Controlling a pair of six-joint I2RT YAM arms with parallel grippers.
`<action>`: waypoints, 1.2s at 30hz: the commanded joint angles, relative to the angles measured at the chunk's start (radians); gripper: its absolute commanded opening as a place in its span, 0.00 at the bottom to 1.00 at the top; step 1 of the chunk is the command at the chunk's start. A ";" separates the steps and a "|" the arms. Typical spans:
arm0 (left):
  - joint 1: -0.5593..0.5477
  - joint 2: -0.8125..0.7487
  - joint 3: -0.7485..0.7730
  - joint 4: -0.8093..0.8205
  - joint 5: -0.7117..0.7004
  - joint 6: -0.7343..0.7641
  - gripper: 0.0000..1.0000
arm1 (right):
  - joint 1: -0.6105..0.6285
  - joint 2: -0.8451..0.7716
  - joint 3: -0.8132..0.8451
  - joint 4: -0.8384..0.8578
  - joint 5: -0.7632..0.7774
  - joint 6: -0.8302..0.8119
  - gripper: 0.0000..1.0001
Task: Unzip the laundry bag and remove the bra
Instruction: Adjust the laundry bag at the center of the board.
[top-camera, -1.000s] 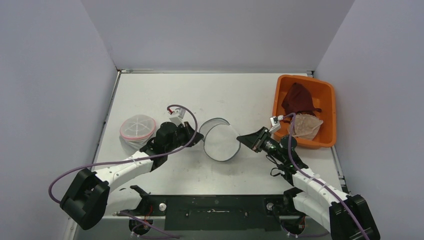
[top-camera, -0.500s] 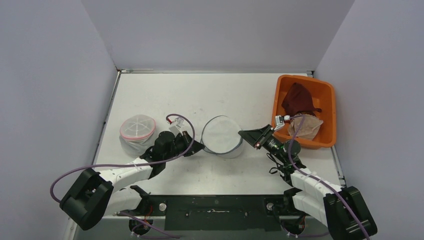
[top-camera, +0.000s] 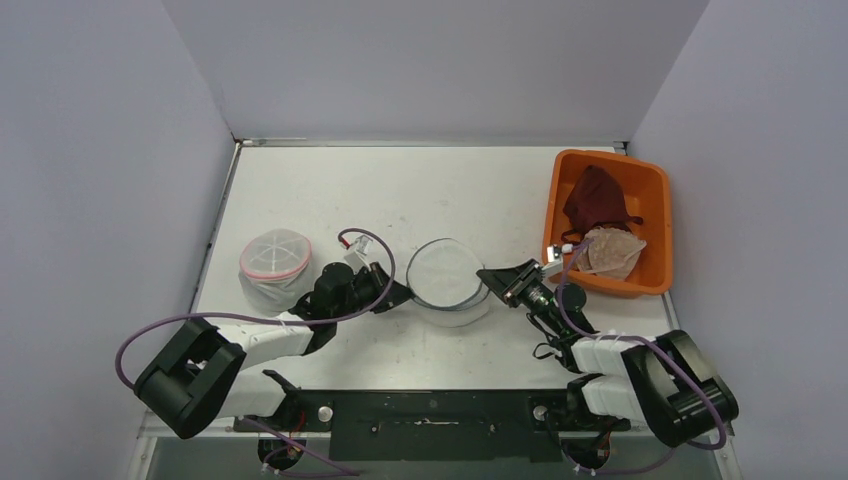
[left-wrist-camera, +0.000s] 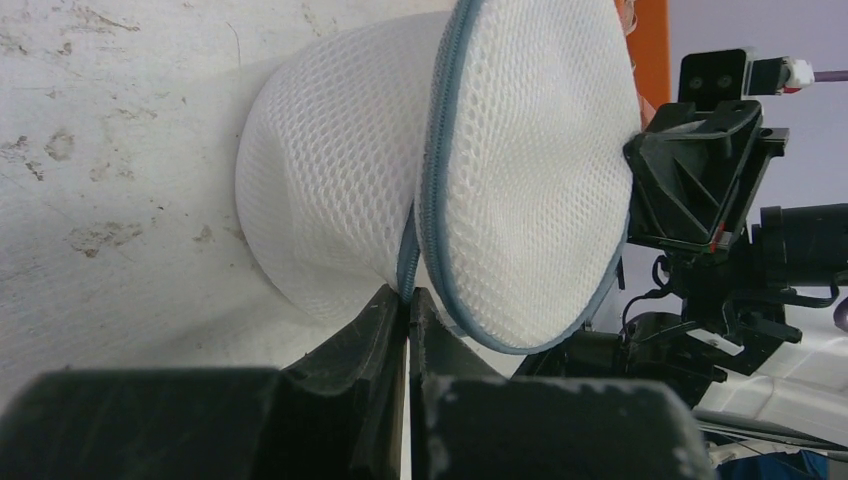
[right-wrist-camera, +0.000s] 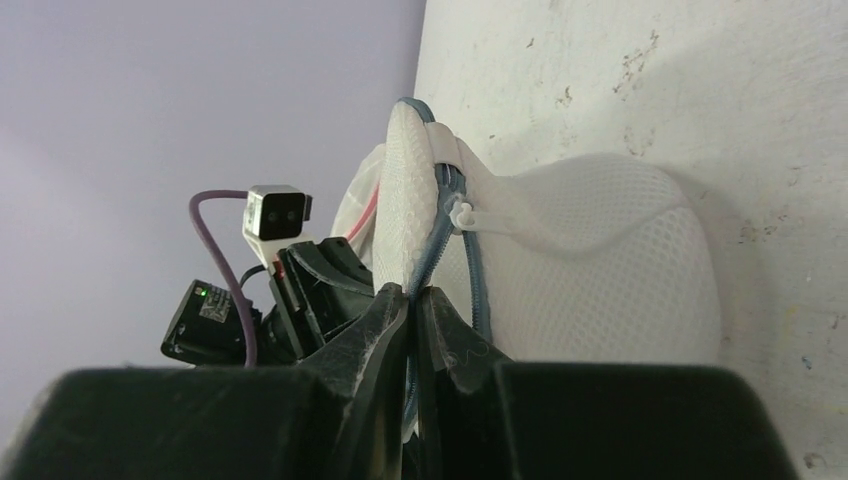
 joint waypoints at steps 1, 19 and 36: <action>-0.003 0.001 0.003 0.077 0.034 -0.011 0.06 | 0.032 0.080 0.004 0.157 0.081 -0.042 0.05; 0.005 -0.299 0.005 -0.396 -0.077 0.061 0.76 | 0.079 0.034 0.050 -0.045 0.137 -0.183 0.05; 0.010 -0.164 0.107 -0.220 -0.081 -0.077 0.73 | 0.088 0.033 0.048 -0.082 0.148 -0.237 0.05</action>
